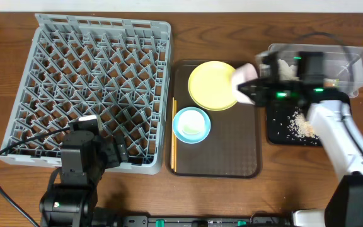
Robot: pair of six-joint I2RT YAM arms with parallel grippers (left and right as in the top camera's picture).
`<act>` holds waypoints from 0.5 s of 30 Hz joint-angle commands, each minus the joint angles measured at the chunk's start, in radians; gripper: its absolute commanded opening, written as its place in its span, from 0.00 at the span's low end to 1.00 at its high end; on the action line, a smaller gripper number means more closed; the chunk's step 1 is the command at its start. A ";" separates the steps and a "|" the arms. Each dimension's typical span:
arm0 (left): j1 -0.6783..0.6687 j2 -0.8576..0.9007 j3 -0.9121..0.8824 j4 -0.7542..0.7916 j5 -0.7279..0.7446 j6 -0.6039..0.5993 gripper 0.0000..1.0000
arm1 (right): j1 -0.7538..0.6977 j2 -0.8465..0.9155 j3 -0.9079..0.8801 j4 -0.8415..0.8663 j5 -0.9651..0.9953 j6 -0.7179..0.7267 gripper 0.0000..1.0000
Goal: Sort waste into correct bins and load items into the dishwasher
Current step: 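Set pink plate onto yellow plate with right gripper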
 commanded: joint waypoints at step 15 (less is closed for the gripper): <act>0.004 -0.001 0.026 -0.004 -0.005 0.014 0.91 | 0.357 0.252 0.009 0.268 0.562 -0.053 0.04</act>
